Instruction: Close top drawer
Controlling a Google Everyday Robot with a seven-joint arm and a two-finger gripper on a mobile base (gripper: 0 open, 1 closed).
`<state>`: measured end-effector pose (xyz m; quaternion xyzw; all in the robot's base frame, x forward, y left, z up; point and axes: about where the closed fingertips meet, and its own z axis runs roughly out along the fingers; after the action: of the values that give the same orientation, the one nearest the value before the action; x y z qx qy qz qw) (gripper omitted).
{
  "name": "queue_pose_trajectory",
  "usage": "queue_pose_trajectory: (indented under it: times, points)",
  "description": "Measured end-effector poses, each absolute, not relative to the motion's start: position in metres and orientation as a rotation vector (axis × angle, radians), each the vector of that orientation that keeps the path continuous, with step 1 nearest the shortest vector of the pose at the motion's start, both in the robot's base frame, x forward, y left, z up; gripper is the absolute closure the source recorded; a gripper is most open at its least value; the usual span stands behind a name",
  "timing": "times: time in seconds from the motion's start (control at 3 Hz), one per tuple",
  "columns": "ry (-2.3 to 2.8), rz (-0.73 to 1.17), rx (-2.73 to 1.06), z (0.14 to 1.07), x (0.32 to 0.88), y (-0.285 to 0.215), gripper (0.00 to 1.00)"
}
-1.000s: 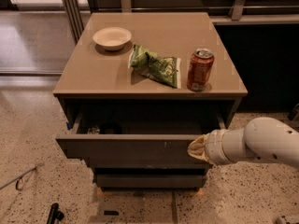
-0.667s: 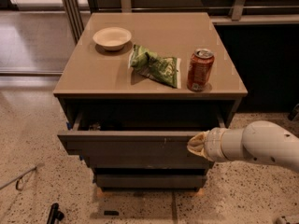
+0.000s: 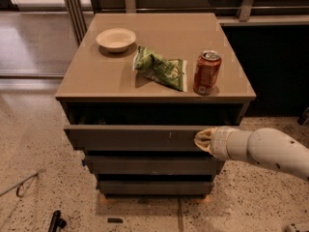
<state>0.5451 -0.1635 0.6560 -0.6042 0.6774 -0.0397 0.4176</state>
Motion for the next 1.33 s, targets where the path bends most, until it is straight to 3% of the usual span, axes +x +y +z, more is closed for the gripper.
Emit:
queue_pose_trajectory:
  times: [0.67, 1.33]
  points:
    - [1.692, -0.166, -1.461, 0.653, 0.577, -0.175, 1.0]
    - [1.708, -0.099, -1.489, 0.653, 0.572, -0.172, 1.0]
